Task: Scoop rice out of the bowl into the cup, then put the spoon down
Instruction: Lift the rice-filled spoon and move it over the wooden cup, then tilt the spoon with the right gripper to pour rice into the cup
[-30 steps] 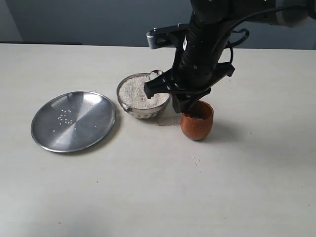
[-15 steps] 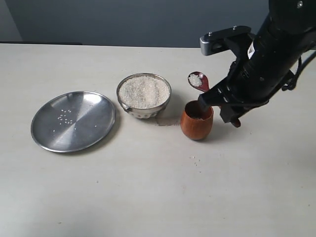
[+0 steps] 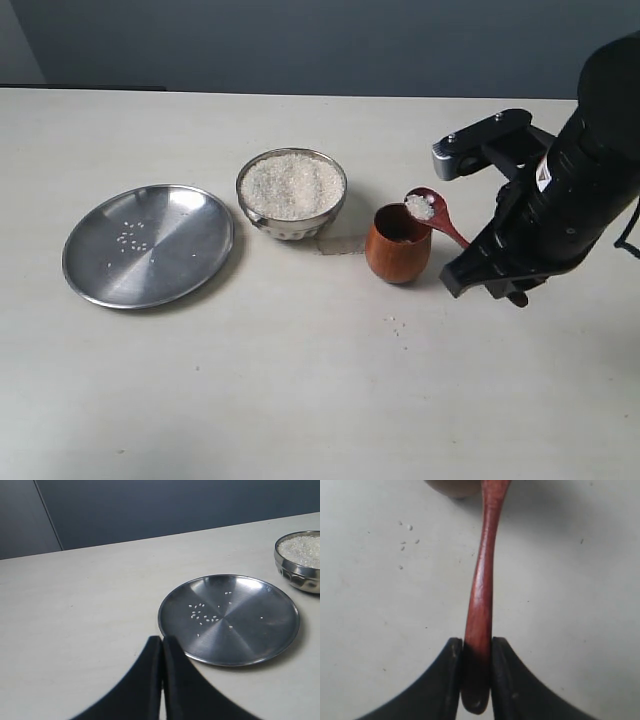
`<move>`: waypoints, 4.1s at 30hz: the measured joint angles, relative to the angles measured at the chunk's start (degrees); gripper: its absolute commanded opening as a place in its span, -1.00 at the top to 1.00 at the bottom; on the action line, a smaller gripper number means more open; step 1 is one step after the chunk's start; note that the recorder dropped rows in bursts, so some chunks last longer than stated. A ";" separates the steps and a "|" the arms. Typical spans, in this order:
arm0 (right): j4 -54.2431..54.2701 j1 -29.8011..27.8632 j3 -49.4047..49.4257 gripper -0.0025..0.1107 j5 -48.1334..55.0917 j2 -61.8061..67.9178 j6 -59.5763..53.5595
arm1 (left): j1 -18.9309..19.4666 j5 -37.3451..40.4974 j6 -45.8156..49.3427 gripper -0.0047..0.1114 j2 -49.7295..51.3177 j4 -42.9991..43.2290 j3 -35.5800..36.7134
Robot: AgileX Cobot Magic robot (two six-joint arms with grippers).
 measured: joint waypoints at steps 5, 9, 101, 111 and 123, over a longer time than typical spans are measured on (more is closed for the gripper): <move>-2.00 0.00 0.35 0.97 -1.98 0.00 0.00 | 0.00 0.00 0.00 0.91 0.00 0.00 0.00; -2.22 0.00 0.35 0.97 -3.06 0.00 -1.02 | 0.00 0.00 0.00 0.91 0.00 0.00 0.00; -24.03 3.80 0.38 0.97 -0.75 3.44 -8.18 | 0.00 0.00 0.00 0.91 0.00 0.00 0.00; -26.50 3.80 0.38 0.97 -0.85 3.44 -9.19 | 0.00 0.00 0.00 0.91 0.00 0.00 0.00; -30.54 8.54 0.38 0.97 -1.65 3.44 -9.58 | 0.00 0.00 0.00 0.91 0.00 0.00 0.00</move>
